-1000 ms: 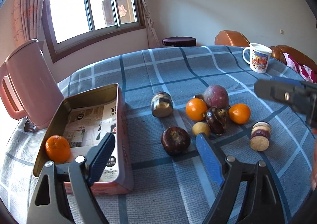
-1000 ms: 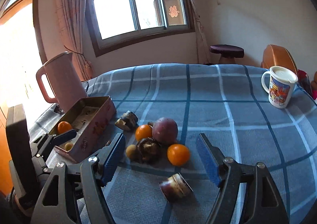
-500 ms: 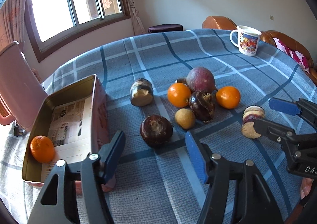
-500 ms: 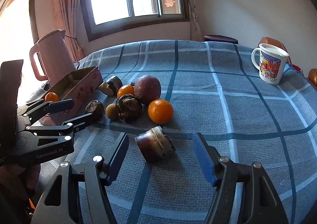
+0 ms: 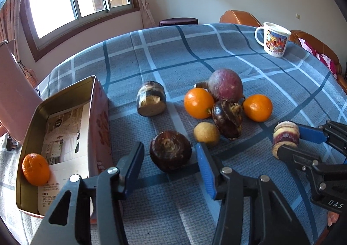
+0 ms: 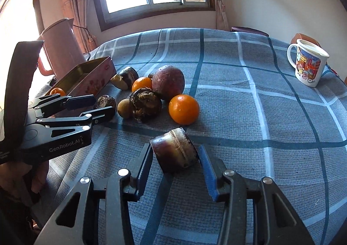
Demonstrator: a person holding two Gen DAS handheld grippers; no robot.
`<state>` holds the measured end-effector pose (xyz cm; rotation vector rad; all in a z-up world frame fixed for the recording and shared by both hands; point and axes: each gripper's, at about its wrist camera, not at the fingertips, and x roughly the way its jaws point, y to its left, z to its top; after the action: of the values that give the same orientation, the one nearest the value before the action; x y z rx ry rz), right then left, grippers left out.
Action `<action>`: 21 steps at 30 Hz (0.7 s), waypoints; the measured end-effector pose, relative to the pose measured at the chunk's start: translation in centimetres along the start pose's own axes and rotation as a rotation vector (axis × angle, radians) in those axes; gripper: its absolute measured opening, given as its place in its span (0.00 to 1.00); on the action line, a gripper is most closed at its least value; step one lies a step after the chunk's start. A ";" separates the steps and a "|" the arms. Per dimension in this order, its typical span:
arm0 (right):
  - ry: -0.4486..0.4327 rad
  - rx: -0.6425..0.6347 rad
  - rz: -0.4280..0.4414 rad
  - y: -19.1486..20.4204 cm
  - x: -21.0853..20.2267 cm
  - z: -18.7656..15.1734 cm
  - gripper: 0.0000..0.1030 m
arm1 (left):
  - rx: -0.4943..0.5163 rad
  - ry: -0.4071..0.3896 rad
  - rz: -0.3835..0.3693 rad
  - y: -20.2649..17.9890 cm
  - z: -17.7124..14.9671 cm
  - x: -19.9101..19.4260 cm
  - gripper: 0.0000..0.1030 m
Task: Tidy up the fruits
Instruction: 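Close the left tool on the dark brown round fruit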
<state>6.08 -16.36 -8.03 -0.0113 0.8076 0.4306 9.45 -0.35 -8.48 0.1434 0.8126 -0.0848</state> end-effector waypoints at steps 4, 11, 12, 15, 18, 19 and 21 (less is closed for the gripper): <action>-0.001 0.007 0.000 -0.1 0.0 0.0 0.45 | 0.015 0.012 0.057 0.0 0.5 0.7 0.51; -0.004 0.001 0.000 0.0 0.0 0.1 0.45 | 0.022 -0.061 0.037 -0.3 0.3 -1.0 0.51; -0.005 0.001 0.000 0.0 -0.1 0.1 0.45 | 0.030 -0.058 0.018 -0.7 0.4 -1.0 0.50; -0.006 0.000 -0.005 0.1 -0.1 0.1 0.45 | 0.023 -0.054 -0.017 -1.5 0.7 -0.9 0.50; -0.004 -0.006 -0.010 0.2 -0.1 0.1 0.45 | -0.013 -0.054 -0.036 -0.7 0.8 -0.8 0.50; -0.005 -0.006 -0.011 0.2 -0.1 0.1 0.45 | -0.030 -0.049 -0.038 -0.2 0.7 -0.7 0.50; -0.005 -0.005 -0.010 0.2 -0.1 0.1 0.45 | -0.075 -0.045 -0.057 1.0 0.4 -0.4 0.50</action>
<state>6.03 -16.22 -7.86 -0.0191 0.8010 0.4229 9.60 0.60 -7.78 0.0478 0.7740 -0.1104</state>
